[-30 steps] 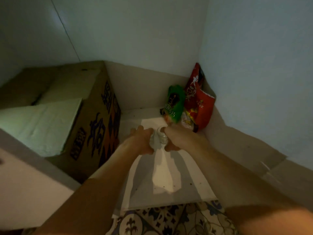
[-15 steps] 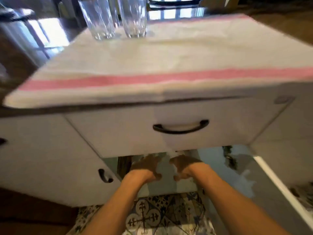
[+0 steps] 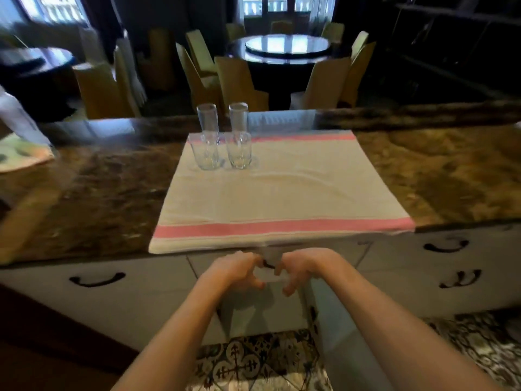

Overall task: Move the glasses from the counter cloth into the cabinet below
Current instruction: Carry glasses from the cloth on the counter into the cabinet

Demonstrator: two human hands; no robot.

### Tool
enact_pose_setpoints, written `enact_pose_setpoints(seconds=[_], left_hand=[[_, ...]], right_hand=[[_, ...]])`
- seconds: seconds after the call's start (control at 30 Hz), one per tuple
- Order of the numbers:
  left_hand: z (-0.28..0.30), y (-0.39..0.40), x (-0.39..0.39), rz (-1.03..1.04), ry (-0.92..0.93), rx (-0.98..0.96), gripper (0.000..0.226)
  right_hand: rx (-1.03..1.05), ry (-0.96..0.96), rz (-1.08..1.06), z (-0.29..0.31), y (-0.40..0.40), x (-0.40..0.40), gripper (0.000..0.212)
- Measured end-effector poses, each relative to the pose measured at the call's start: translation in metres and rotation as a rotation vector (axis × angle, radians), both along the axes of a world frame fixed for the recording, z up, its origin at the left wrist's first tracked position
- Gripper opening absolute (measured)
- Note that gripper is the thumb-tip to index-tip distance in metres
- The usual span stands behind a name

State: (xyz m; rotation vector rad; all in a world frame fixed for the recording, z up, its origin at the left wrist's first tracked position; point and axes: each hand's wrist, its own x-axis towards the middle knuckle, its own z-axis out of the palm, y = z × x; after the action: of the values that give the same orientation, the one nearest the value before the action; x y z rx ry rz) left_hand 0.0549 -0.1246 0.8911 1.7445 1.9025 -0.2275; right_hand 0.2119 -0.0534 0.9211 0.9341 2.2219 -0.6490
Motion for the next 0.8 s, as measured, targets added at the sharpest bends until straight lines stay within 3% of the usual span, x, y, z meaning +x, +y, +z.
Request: enact_pose_setpoints(seconds=[0.13,0.33,0.57,0.8], left_hand=[[0.074,0.01,-0.016,-0.037,0.027,0.13,0.056],[0.142,0.033,-0.06,0.066,0.036,0.343,0.054],[0.186,0.058,-0.111,0.102,0.141,0.595,0.054],[0.194,0.109,-0.141,0.15,0.121,0.58,0.056]], right_hand=[[0.062,0.103,-0.045,0.073,0.018,-0.014,0.062],[0.235,0.286,-0.054,0.15,0.043,-0.049,0.058],[0.414,0.51,-0.047,0.179,0.075,-0.101,0.052],[0.418,0.517,-0.015,0.184,0.134,-0.136,0.054]])
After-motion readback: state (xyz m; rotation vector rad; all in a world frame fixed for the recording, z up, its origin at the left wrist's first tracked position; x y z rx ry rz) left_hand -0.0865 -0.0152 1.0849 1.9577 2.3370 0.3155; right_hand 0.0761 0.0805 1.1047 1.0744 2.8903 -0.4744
